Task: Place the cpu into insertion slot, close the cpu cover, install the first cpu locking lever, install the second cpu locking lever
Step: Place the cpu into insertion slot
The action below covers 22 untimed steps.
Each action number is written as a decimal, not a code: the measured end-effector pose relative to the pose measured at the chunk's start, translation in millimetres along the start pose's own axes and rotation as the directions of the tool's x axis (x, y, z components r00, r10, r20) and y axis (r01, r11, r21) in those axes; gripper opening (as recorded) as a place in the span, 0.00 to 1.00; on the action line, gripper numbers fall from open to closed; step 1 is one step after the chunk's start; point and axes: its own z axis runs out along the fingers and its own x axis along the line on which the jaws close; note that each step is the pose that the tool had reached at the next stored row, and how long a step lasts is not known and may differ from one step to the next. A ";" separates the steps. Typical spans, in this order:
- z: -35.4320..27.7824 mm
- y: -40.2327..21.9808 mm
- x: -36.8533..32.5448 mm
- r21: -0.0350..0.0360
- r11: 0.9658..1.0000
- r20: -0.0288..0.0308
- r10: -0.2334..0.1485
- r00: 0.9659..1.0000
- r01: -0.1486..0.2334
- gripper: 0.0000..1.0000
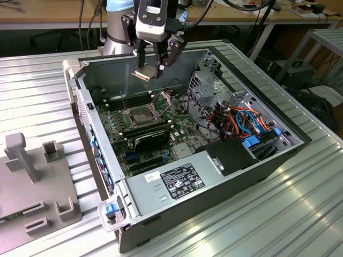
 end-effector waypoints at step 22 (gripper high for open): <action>6.9 5.7 0.8 0.001 0.985 0.009 0.175 0.985 -0.175 0.53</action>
